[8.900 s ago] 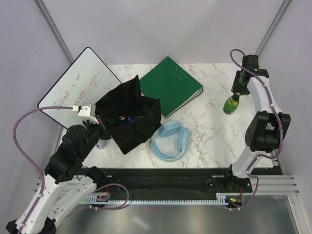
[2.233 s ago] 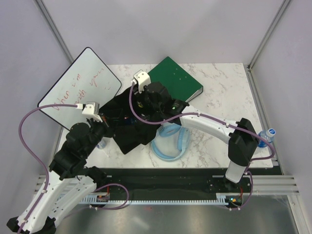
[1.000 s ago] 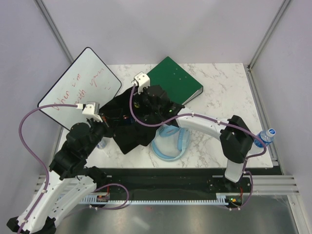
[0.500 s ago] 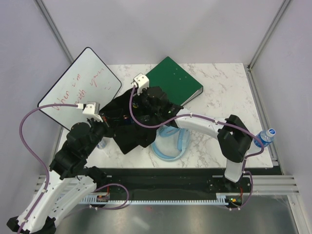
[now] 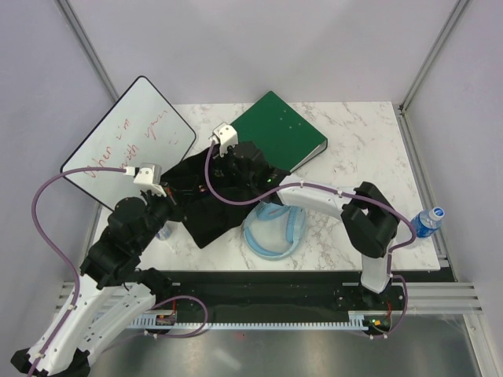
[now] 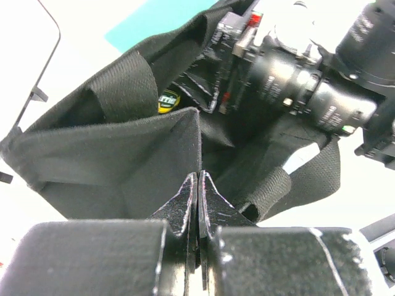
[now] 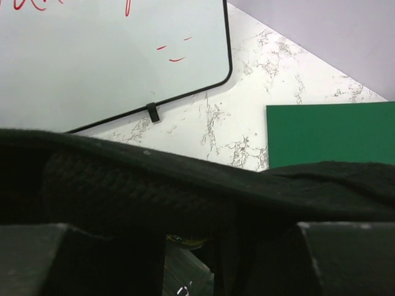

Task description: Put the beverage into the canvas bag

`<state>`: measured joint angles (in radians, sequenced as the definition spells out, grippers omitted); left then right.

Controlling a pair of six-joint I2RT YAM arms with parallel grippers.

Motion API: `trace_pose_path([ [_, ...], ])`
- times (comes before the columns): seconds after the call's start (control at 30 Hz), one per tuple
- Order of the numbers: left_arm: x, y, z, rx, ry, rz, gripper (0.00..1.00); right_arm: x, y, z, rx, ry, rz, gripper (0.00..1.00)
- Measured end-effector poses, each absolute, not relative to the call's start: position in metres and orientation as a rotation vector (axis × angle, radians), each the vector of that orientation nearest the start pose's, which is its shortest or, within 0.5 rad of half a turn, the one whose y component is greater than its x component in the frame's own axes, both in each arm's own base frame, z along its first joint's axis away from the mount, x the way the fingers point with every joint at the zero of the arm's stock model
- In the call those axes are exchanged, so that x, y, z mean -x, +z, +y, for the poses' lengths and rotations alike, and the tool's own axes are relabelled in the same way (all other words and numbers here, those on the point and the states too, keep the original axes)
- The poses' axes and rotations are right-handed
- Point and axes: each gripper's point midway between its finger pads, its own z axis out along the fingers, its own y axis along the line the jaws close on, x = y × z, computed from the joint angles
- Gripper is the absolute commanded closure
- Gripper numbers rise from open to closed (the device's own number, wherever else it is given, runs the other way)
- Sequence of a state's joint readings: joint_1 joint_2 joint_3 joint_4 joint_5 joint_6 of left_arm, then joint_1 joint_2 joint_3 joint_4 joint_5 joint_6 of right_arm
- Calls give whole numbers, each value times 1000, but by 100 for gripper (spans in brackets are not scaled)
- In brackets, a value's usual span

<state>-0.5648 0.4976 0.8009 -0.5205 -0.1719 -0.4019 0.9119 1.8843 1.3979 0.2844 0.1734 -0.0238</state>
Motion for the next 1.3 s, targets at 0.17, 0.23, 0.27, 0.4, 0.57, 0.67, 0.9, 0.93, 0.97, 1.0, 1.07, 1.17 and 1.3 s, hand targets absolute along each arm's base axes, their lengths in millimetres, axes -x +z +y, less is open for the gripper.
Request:
trace_pose_path([
  [0.17,-210,280,-116,-21,-540,1813,98,-387,199,446,701,489,1684,100],
  [0.23,-210,280,-117,-22,-541,1813,98,-386,187,447,709,487,1711,100],
  [0.27,-210,280,-117,-22,-540,1813,98,-387,188,449,701,493,1706,100],
  [0.4,-210,279,-117,-22,-542,1812,98,-386,186,447,684,508,1703,100],
  [0.57,-211,280,-119,-27,-548,1813,98,-385,185,445,666,521,1700,91],
  [0.67,-210,279,-119,-29,-549,1814,98,-385,186,444,658,522,1703,78],
  [0.9,-210,279,-119,-31,-553,1813,98,-385,186,439,622,518,1727,57],
  [0.93,-210,279,-120,-32,-554,1813,98,-385,186,439,621,518,1731,55],
  [0.97,-210,280,-120,-33,-554,1813,98,-384,186,438,620,518,1736,51],
  [1.0,-210,280,-120,-33,-555,1813,98,-384,186,437,617,521,1740,49],
  [1.07,-210,280,-120,-33,-555,1812,98,-382,188,436,612,524,1753,45],
  [1.17,-210,280,-119,-30,-553,1812,98,-383,196,438,603,531,1754,38],
  [1.3,-210,280,-119,-30,-553,1810,98,-384,206,439,594,535,1756,34],
])
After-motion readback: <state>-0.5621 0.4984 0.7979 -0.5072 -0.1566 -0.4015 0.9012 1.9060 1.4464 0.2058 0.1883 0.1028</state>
